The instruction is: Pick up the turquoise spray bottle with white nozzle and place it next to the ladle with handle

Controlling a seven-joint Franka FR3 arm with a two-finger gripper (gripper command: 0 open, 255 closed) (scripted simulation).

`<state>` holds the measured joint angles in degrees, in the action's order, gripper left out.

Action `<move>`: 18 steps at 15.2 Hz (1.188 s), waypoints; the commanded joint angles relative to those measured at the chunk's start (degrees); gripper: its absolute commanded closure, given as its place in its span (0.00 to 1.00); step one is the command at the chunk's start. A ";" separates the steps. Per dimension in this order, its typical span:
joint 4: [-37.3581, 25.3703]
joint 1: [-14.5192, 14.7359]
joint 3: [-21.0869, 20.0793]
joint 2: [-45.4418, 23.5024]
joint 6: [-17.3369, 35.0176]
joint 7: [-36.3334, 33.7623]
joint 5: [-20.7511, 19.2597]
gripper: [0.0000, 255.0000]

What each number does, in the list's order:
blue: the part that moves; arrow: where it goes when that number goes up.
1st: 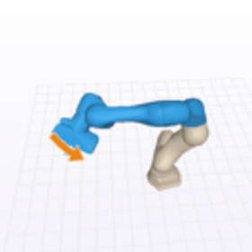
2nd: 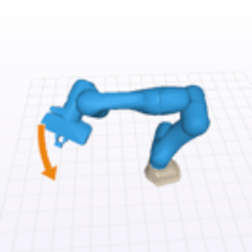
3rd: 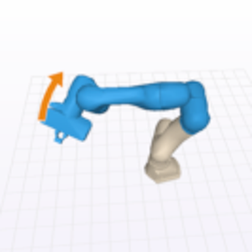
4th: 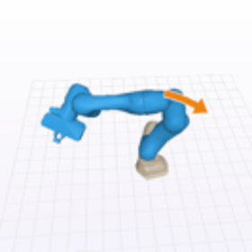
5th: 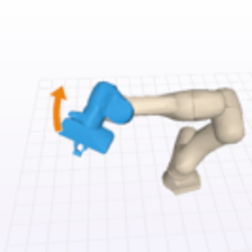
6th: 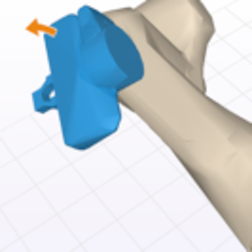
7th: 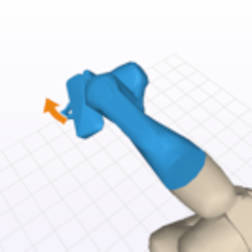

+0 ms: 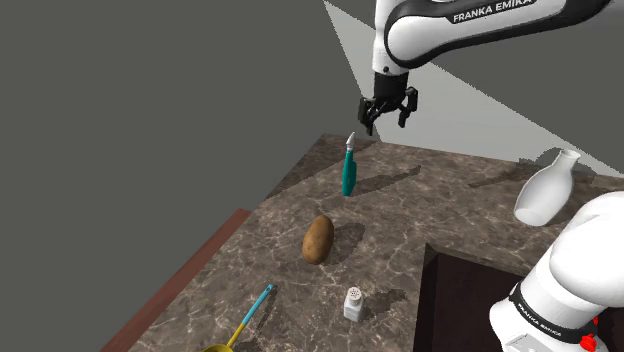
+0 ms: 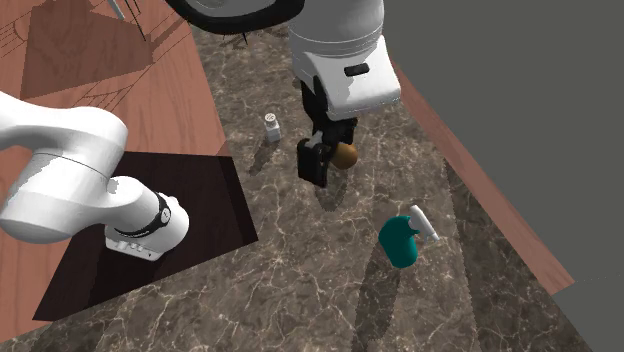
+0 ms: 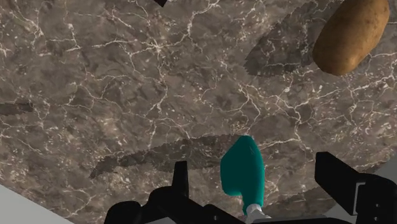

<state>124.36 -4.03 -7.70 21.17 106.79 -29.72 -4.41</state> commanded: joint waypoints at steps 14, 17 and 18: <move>-23.61 -2.16 -0.99 -32.95 4.27 -22.17 -4.71 0.00; -21.98 -2.27 -0.85 -33.47 6.41 -22.31 -4.91 0.00; -21.47 -2.31 -0.81 -33.67 7.12 -22.36 -4.99 0.00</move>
<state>102.52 -6.35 -8.54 -12.07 113.10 -51.88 -9.27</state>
